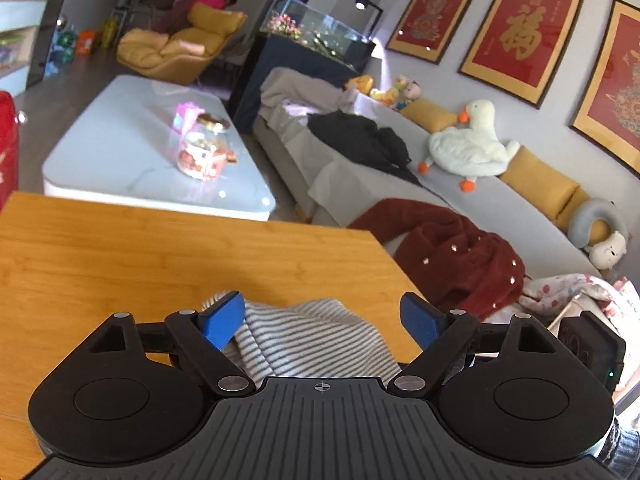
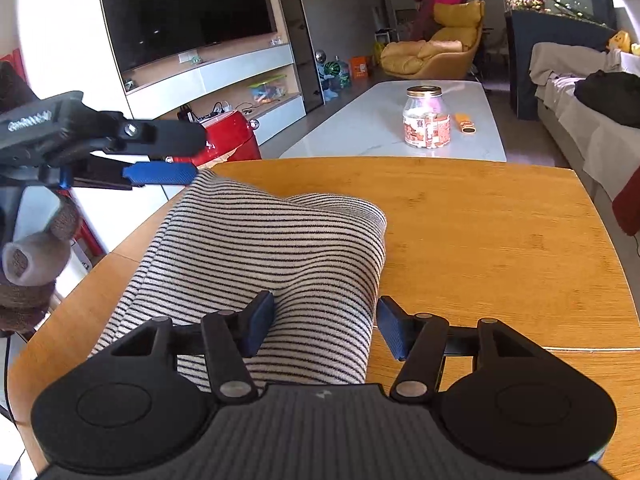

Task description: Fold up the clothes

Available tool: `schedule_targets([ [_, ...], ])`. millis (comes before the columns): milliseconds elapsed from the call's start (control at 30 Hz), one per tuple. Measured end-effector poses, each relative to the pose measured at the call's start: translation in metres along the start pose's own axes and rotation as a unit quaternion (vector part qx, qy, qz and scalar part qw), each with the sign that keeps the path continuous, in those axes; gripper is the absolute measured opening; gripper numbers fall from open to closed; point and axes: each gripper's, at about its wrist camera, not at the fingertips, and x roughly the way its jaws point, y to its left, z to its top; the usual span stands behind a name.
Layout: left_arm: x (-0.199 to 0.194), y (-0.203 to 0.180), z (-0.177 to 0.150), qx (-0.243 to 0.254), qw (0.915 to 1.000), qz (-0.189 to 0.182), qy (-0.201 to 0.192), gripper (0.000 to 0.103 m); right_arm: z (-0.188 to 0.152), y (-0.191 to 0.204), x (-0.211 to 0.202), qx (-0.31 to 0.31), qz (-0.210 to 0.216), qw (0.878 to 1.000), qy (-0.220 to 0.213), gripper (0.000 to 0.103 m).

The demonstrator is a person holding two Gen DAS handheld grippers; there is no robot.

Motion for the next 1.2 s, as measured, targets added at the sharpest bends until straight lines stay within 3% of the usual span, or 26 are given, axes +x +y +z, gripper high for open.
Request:
schedule_targets([
  [100, 0.022, 0.009, -0.015, -0.012, 0.9993, 0.018, 0.032, 0.090, -0.007, 0.000, -0.005, -0.002, 0.007, 1.000, 0.002, 0.057],
  [333, 0.017, 0.021, -0.040, -0.022, 0.9976, 0.031, 0.059, 0.093, -0.013, 0.002, -0.017, -0.002, 0.028, 0.999, 0.022, 0.058],
  [400, 0.018, 0.029, -0.048, -0.047, 0.9960, 0.021, 0.073, 0.095, -0.007, 0.001, -0.021, -0.003, 0.028, 0.999, 0.022, 0.058],
  [500, 0.014, 0.036, -0.054, -0.069, 0.9957, 0.006, 0.061, 0.094, 0.001, 0.001, -0.028, -0.003, 0.030, 0.999, 0.022, 0.058],
  [667, 0.000, 0.024, -0.047, -0.031, 0.9987, 0.024, 0.032, 0.092, 0.030, -0.010, -0.034, 0.021, 0.015, 1.000, -0.016, 0.058],
  [867, -0.032, 0.011, -0.024, -0.022, 0.9991, 0.016, -0.033, 0.092, 0.031, -0.005, 0.006, 0.013, -0.007, 1.000, 0.019, 0.058],
  [900, -0.036, 0.008, -0.019, -0.021, 0.9990, 0.009, -0.039, 0.092, 0.026, -0.004, 0.010, 0.008, -0.009, 1.000, 0.018, 0.062],
  [1100, -0.015, -0.003, -0.010, -0.016, 0.9993, -0.022, -0.027, 0.092, 0.025, -0.010, 0.009, 0.028, -0.007, 1.000, 0.010, 0.064],
  [1200, 0.008, 0.002, -0.015, -0.021, 0.9997, -0.010, -0.003, 0.092, 0.033, -0.018, 0.006, 0.047, -0.004, 0.999, 0.004, 0.064],
])
